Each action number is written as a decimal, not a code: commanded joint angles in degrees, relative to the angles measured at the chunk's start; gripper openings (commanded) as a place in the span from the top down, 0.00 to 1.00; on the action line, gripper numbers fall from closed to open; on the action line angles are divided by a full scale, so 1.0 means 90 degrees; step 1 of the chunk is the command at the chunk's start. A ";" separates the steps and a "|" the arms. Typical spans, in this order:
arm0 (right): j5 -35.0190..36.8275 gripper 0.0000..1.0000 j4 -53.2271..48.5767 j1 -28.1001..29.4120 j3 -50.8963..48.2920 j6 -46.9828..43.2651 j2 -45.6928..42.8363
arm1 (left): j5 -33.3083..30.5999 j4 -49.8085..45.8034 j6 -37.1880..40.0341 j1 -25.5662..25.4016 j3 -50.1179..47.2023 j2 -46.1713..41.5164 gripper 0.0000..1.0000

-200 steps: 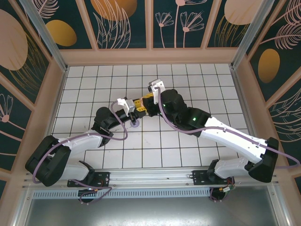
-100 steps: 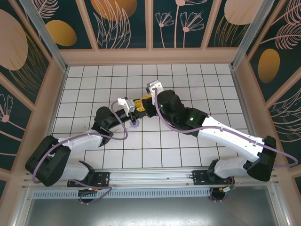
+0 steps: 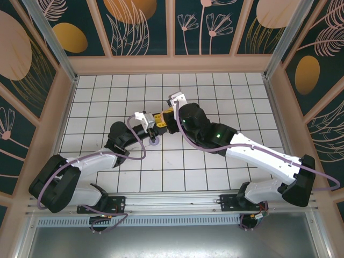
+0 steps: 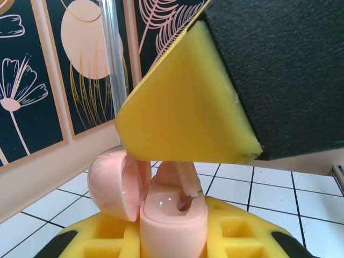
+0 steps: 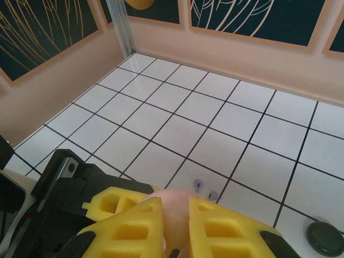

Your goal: Insert wireless bluetooth earbuds into charging case

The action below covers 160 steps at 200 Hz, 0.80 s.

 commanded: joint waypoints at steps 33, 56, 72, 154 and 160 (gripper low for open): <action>-0.0478 0.86 -0.0349 0.0184 -0.0068 -0.0456 0.0170 | 0.0085 0.0205 -0.0010 0.0043 0.0143 -0.0238 1.00; -0.0447 0.86 -0.0479 0.0291 -0.0017 -0.0516 0.0319 | 0.0082 0.0211 -0.0029 0.0036 0.0140 -0.0240 1.00; -0.0414 0.86 -0.0536 0.0298 -0.0007 -0.0516 0.0384 | 0.0064 0.0205 -0.0026 0.0040 0.0140 -0.0255 1.00; 0.0042 0.85 -0.0551 0.0252 0.0269 -0.0298 0.0342 | 0.0078 0.0225 -0.0057 0.0041 0.0140 -0.0241 1.00; 0.0002 0.86 -0.0542 0.0232 0.0309 -0.0283 0.0321 | 0.0074 0.0224 -0.0064 0.0037 0.0140 -0.0236 1.00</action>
